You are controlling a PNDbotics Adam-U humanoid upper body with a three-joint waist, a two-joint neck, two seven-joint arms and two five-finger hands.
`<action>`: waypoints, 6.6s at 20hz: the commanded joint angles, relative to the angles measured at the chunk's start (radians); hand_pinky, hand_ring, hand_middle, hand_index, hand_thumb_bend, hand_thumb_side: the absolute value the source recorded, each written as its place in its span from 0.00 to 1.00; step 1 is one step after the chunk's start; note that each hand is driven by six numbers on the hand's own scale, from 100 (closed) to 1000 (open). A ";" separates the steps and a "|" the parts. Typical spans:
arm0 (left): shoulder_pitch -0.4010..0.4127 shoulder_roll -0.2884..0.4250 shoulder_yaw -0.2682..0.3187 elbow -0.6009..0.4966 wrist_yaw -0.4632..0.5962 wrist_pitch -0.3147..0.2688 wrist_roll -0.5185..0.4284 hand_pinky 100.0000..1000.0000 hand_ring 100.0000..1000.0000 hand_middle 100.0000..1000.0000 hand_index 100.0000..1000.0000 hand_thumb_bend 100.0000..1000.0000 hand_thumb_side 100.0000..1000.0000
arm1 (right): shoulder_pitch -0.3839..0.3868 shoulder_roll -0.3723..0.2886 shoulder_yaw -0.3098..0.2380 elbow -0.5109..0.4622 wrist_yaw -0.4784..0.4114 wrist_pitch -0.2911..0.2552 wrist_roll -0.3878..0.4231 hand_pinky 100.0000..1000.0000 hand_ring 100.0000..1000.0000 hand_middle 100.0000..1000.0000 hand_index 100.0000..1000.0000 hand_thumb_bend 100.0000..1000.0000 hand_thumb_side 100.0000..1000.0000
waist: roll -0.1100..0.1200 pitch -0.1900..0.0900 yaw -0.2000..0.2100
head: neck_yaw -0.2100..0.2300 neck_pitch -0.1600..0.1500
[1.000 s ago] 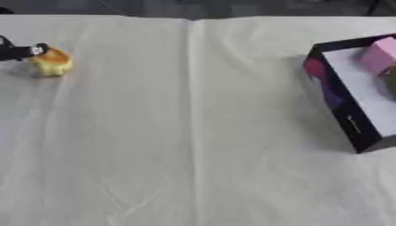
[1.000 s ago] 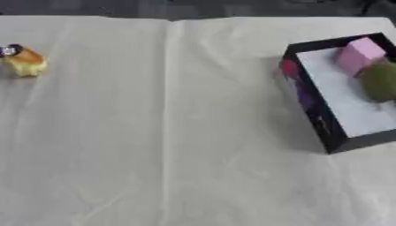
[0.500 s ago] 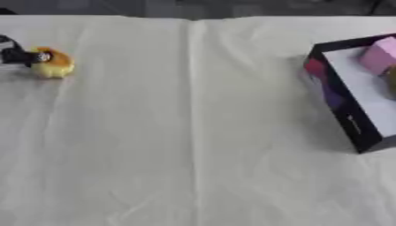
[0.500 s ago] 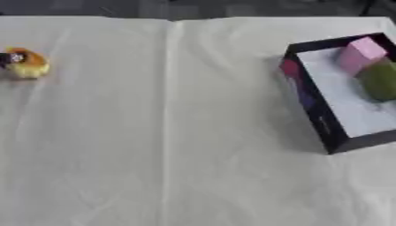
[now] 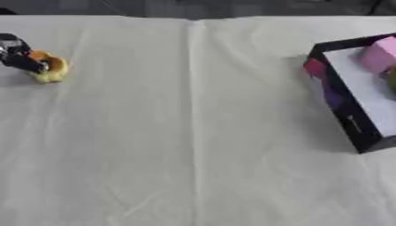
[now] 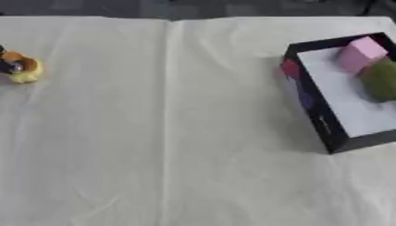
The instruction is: Pick up the objects with one hand, pass them to the other hand, and then place them into the box on the other side of the table.
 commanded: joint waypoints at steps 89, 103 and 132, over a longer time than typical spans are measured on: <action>0.384 -0.354 -0.201 -0.675 0.845 -0.352 0.583 0.73 0.72 0.53 0.34 0.00 0.51 | -0.279 -0.044 0.229 -0.123 0.188 0.081 0.329 0.74 0.86 0.87 0.88 0.14 0.21 | -0.055 -0.093 0.033 | -0.113 0.072; 0.356 -0.420 -0.237 -0.665 0.745 -0.458 0.590 0.73 0.72 0.53 0.35 0.00 0.58 | -0.380 0.002 0.318 -0.123 0.265 0.112 0.464 0.76 0.86 0.87 0.89 0.18 0.23 | -0.066 -0.097 0.042 | -0.130 0.078; 0.290 -0.526 -0.249 -0.592 0.549 -0.559 0.706 0.72 0.71 0.53 0.35 0.00 0.63 | -0.489 0.138 0.455 -0.119 0.397 0.219 0.701 0.76 0.86 0.88 0.91 0.13 0.42 | -0.078 -0.078 0.067 | -0.174 0.078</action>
